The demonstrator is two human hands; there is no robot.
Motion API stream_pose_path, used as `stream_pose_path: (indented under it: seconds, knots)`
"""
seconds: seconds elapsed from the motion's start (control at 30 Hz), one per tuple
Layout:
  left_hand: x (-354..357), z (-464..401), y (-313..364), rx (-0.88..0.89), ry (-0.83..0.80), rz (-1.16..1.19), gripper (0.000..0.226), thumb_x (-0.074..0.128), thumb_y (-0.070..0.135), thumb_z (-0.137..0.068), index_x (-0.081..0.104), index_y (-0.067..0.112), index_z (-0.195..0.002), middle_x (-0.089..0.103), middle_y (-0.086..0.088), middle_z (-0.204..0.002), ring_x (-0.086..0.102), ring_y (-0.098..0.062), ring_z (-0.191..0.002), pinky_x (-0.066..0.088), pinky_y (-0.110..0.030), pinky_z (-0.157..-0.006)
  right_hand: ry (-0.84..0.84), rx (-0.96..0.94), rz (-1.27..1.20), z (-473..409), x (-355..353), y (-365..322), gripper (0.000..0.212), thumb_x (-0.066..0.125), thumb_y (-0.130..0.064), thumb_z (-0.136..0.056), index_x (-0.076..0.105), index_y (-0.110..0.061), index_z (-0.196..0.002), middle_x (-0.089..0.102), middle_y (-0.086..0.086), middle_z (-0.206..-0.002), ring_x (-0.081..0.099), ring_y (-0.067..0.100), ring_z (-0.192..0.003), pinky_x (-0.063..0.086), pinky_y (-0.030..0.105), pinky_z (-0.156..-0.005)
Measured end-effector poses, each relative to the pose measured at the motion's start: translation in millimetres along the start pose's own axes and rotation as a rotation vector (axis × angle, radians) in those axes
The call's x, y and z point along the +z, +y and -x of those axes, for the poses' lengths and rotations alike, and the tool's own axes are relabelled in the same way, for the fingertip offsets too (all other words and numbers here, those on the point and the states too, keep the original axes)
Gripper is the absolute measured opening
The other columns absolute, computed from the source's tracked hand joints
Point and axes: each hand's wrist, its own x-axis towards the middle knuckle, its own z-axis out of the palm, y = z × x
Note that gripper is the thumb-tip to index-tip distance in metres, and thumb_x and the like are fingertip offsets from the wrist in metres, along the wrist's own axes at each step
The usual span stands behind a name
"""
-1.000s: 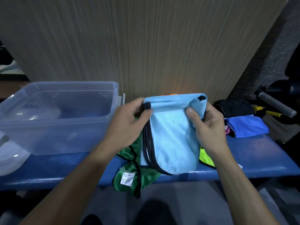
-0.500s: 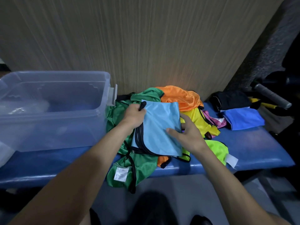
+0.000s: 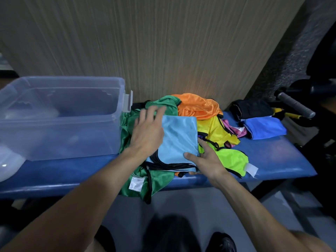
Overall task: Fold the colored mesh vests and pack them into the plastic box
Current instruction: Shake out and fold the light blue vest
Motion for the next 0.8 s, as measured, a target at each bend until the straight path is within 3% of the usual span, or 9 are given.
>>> stream_pose_path:
  seconds: [0.03,0.1,0.17,0.2,0.33,0.4,0.5,0.63,0.8]
  knots:
    - [-7,8,5,0.141,0.021,0.071,0.049,0.062,0.027,-0.096,0.048,0.019,-0.142,0.047,-0.002,-0.135,0.045,-0.024,-0.118,0.047,-0.047,-0.095,0.006,-0.004,-0.004,0,1,0,0.066,0.076,-0.011,-0.09,0.046,-0.034,-0.144,0.075,0.003,-0.115,0.076,0.024,-0.09,0.06,0.039,-0.058]
    - [-15,30,12,0.324,-0.186,0.251,0.044,0.054,0.05,-0.099,0.054,0.026,-0.136,0.05,0.007,-0.13,0.047,-0.015,-0.118,0.046,-0.042,-0.099,0.018,-0.029,0.005,-1,2,2,0.061,0.075,-0.011,-0.091,0.049,-0.033,-0.142,0.076,0.002,-0.113,0.076,0.024,-0.093,0.061,0.039,-0.061]
    - [-11,50,13,0.403,-0.465,0.122,0.06,0.044,0.066,-0.097,0.044,0.033,-0.147,0.045,0.011,-0.143,0.042,-0.012,-0.13,0.041,-0.039,-0.107,0.038,-0.075,0.052,-1,3,5,0.058,0.073,-0.014,-0.093,0.05,-0.03,-0.144,0.077,-0.001,-0.11,0.075,0.02,-0.096,0.061,0.035,-0.068]
    - [-5,56,10,0.418,-0.523,0.031,0.064,0.044,0.066,-0.098,0.037,0.033,-0.153,0.039,0.01,-0.151,0.036,-0.014,-0.137,0.038,-0.039,-0.111,0.043,-0.087,0.085,0,2,5,0.059,0.072,-0.018,-0.094,0.047,-0.03,-0.146,0.077,-0.001,-0.111,0.075,0.017,-0.096,0.061,0.033,-0.07]
    - [11,62,-5,0.413,-0.457,0.069,0.053,0.042,0.049,-0.105,0.04,0.027,-0.154,0.039,0.006,-0.157,0.034,-0.016,-0.142,0.036,-0.039,-0.115,-0.02,-0.097,0.164,21,-8,2,0.086,0.083,-0.039,-0.083,0.034,-0.042,-0.154,0.069,0.004,-0.115,0.073,0.016,-0.095,0.063,0.037,-0.077]
    - [15,64,-8,0.414,-0.422,0.122,0.054,0.039,0.049,-0.105,0.044,0.024,-0.152,0.043,0.005,-0.154,0.037,-0.016,-0.14,0.037,-0.037,-0.114,0.015,-0.241,0.468,34,-14,6,0.094,0.088,-0.044,-0.076,0.033,-0.047,-0.153,0.059,-0.004,-0.116,0.067,0.013,-0.089,0.058,0.03,-0.083]
    - [21,69,-10,0.407,-0.42,0.155,0.053,0.038,0.049,-0.107,0.042,0.025,-0.154,0.041,0.006,-0.155,0.034,-0.014,-0.142,0.034,-0.035,-0.117,0.188,-0.553,0.97,39,-11,18,0.071,0.078,-0.048,-0.084,0.046,-0.036,-0.146,0.045,-0.004,-0.126,0.059,0.017,-0.092,0.049,0.027,-0.077]
    - [14,67,-16,0.375,-0.438,0.283,0.047,0.041,0.047,-0.107,0.047,0.029,-0.151,0.043,0.009,-0.153,0.034,-0.007,-0.141,0.032,-0.032,-0.118,0.221,-0.681,1.063,31,2,21,0.033,0.069,-0.029,-0.093,0.058,-0.025,-0.124,0.049,0.0,-0.124,0.058,0.023,-0.059,0.045,0.033,-0.052]
    - [0,66,-33,0.39,-0.371,0.175,0.044,0.038,0.052,-0.106,0.059,0.034,-0.141,0.052,0.014,-0.145,0.042,-0.009,-0.134,0.038,-0.034,-0.111,0.164,-0.815,1.089,25,2,25,0.028,0.065,-0.01,-0.09,0.056,-0.02,-0.115,0.046,0.001,-0.111,0.047,0.027,-0.047,0.042,0.037,-0.04]
